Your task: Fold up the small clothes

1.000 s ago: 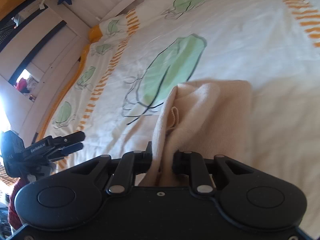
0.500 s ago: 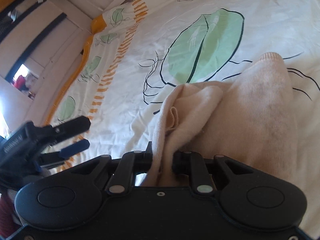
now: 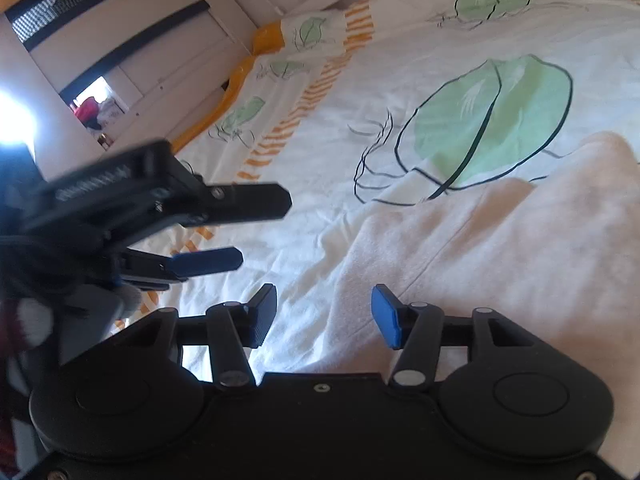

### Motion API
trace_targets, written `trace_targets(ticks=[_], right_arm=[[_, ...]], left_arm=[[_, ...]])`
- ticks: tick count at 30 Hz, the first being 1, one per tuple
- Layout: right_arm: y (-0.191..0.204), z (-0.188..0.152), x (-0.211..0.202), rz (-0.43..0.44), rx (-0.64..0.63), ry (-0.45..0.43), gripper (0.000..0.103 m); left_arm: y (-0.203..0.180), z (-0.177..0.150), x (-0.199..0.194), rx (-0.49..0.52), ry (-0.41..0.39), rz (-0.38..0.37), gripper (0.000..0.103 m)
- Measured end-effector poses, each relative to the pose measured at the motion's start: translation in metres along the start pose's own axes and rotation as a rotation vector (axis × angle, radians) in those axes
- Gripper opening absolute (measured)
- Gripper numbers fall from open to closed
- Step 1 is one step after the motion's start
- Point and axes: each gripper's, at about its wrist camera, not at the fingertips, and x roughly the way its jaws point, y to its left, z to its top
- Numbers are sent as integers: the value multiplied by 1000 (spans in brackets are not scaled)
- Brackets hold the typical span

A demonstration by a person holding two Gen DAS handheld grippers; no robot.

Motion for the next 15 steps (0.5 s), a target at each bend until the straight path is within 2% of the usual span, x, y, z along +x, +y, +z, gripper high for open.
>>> trace_targets(ticks=[5,9,15], right_arm=[[-9,-10,-34,-75,-56,-25,61],[-1,-31,-35,-114,-143,22,61],[28,-82,-13,-50,-298,157,62]], left_arm=[[-9,-3,6,38,29,-13,92],[-23,-13,17,104,73,-17,92],[-26,-33,35,145,141,-4,92]])
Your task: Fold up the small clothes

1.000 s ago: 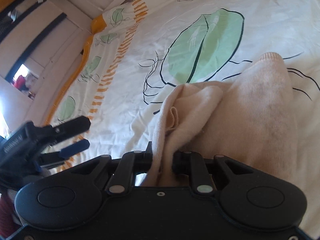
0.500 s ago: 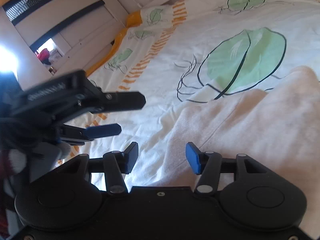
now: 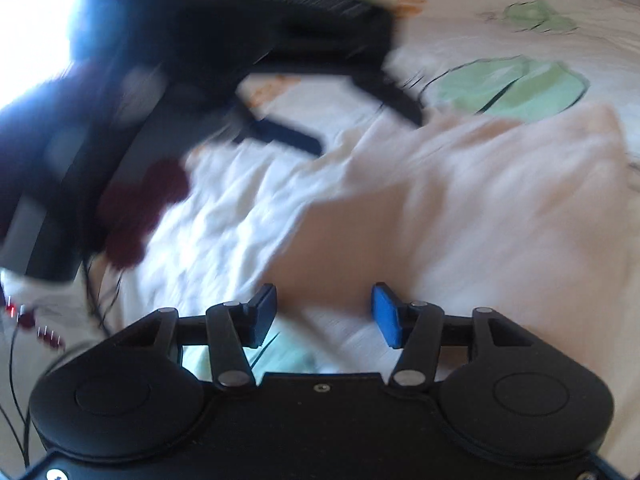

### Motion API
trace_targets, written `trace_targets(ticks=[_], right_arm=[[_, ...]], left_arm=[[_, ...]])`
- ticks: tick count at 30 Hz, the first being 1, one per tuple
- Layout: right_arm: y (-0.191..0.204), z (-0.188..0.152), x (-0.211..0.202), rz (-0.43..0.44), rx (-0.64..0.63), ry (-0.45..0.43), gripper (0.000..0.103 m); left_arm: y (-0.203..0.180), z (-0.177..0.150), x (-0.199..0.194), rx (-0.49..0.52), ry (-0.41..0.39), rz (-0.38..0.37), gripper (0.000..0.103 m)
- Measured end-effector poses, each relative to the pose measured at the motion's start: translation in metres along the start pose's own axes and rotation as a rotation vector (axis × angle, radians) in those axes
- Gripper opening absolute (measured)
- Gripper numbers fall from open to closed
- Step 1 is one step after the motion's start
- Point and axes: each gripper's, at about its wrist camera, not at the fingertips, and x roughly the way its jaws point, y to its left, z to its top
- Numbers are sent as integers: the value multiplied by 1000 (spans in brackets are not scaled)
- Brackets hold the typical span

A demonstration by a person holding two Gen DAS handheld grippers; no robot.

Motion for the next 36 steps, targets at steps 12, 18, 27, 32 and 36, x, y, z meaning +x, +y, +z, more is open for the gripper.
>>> trace_targets(ticks=[12,18,27,32,36], right_arm=[[-25,-4,-73,-26,17,-95,85],[-63,23,-89,-109,62,-184,97],[-100,84,-31,53,143,-244,98],[-147,63,4,-32,318,-128,91],[-145,66,-20,-2,284,-173,95]], left_arm=[[28,-46,11,-5,76,49,93],[21,-57,8,45,48,72,93],[20,-54,8,43,60,72,95],[20,-54,11,44,59,57,98],[17,-54,7,65,38,47,98]])
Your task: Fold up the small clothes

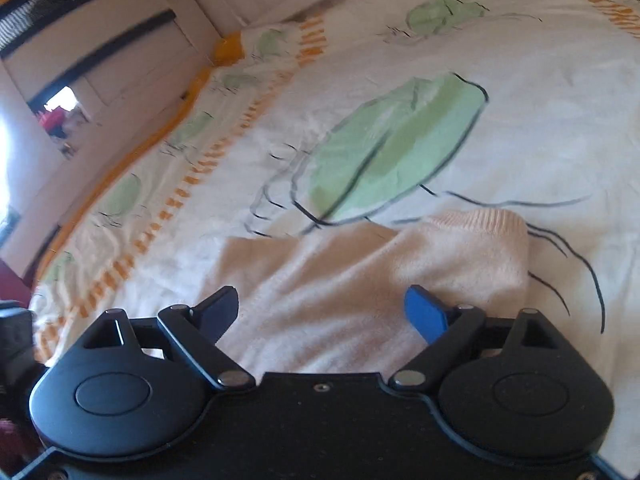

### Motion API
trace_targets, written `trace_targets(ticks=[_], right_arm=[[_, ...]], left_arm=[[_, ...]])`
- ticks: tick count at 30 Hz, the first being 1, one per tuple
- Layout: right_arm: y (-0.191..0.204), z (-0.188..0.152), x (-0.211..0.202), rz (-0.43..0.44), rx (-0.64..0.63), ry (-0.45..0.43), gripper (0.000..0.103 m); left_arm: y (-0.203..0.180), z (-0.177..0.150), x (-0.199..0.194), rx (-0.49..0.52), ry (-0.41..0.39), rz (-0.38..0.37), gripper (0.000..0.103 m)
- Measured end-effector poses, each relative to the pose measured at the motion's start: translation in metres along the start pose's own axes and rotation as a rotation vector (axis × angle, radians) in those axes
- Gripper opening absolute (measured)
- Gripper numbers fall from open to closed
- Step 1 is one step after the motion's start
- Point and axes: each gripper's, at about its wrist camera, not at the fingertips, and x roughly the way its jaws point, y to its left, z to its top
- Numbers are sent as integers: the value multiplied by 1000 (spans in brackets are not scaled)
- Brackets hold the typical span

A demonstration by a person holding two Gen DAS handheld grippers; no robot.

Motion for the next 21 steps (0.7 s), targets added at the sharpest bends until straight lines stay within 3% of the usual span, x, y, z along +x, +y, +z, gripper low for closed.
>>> trace_targets(ticks=[5,7,12,16,21], right_arm=[[-12,6,-40,7,27,-82,101],[-23,5,-44,-2,55,-60,103],[-45,-9,-36,5,80,15,103],[-54,-19,-15,102,134,51,103],[-55,-17,9,159,161,27,103]], left_arm=[[1,5,-27,-40,-118,-111,98],[-1,4,-25,-42,-102,-135,98],[-12,-4,8,-27,31,-128,100],[-22,1,20,-7,30,-132,102],[-24,12,34,-49,3,-207,102]])
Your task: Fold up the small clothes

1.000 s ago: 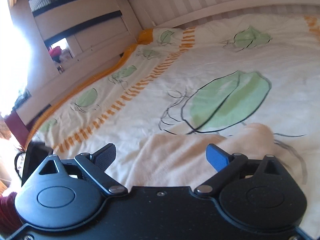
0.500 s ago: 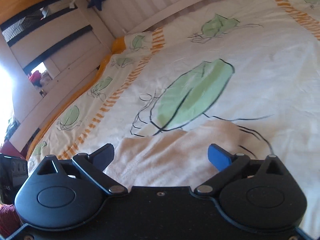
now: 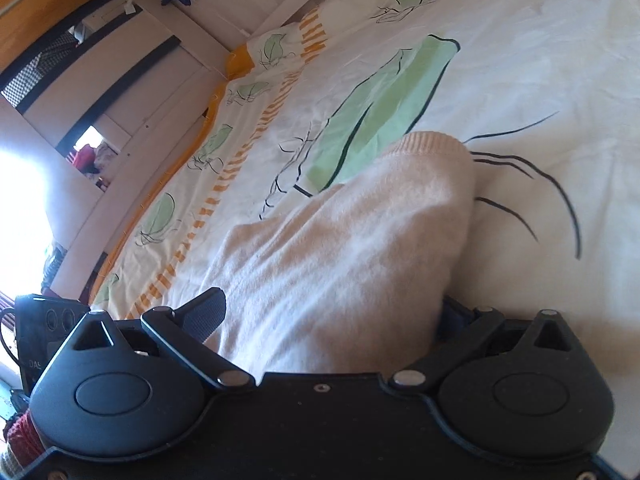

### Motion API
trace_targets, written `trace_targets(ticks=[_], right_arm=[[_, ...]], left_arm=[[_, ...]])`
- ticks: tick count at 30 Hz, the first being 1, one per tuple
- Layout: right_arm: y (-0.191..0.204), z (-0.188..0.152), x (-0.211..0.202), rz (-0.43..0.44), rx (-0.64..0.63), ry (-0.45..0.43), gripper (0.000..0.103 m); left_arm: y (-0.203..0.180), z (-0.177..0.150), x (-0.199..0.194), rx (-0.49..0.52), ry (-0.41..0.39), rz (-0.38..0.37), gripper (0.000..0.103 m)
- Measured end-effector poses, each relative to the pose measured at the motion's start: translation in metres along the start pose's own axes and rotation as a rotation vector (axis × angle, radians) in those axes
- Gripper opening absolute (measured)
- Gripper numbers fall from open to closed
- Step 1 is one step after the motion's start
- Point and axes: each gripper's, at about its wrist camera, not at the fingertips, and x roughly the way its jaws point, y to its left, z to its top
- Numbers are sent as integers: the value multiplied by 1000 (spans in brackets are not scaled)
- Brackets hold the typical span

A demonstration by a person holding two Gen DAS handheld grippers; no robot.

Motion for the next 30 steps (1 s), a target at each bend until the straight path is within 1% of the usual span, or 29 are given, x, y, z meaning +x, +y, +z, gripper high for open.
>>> trace_targets(ticks=[2,3,4,5,6,7,8,9,10,12,16,19,21,24,25,26,27,28,29,30], right_arm=[[-2,4,5,25,9,-6,103],[-2,6,7,39,14,-3,103],[-3,8,9,52,19,4,102],[-2,9,10,54,19,10,96],[-1,10,10,44,11,13,68],[0,10,9,4,3,16,43],[1,10,7,-38,-3,20,43],[2,10,5,-46,-1,25,43],[4,9,1,-46,-4,19,42],[12,7,-11,-61,-23,13,42],[30,0,-48,-77,-45,18,42],[36,-8,-83,-111,-36,44,42],[38,-16,-104,-114,-21,66,42],[38,-32,-135,-89,9,86,43],[35,-37,-142,-88,19,88,45],[32,-42,-147,-108,26,88,48],[26,-48,-149,-167,27,99,50],[20,-53,-149,-250,18,121,55],[13,-57,-149,-334,12,142,58],[7,-63,-150,-401,9,149,67]], left_arm=[[-2,2,3,-6,-2,-7,101],[-3,3,3,-10,-2,-6,95],[-4,3,1,-16,-7,-2,86],[-4,4,0,-19,-12,3,67],[-4,4,-1,-18,-14,5,55],[-3,3,-3,-22,-16,0,49],[-2,2,-4,-31,-21,-20,40],[-2,2,-6,-46,-19,-44,36],[-2,0,-9,-59,-15,-57,35],[-11,-5,-15,-52,-11,-69,34],[-40,-23,-29,-29,10,-127,34],[-64,-46,-35,-18,33,-168,34],[-82,-64,-42,-6,39,-186,34],[-105,-93,-53,35,24,-187,34],[-110,-103,-55,54,27,-174,35],[-114,-112,-54,69,41,-153,38],[-114,-121,-51,72,65,-113,40],[-112,-129,-47,66,89,-76,41],[-107,-138,-44,52,96,-63,47],[-101,-146,-47,36,77,-73,48]])
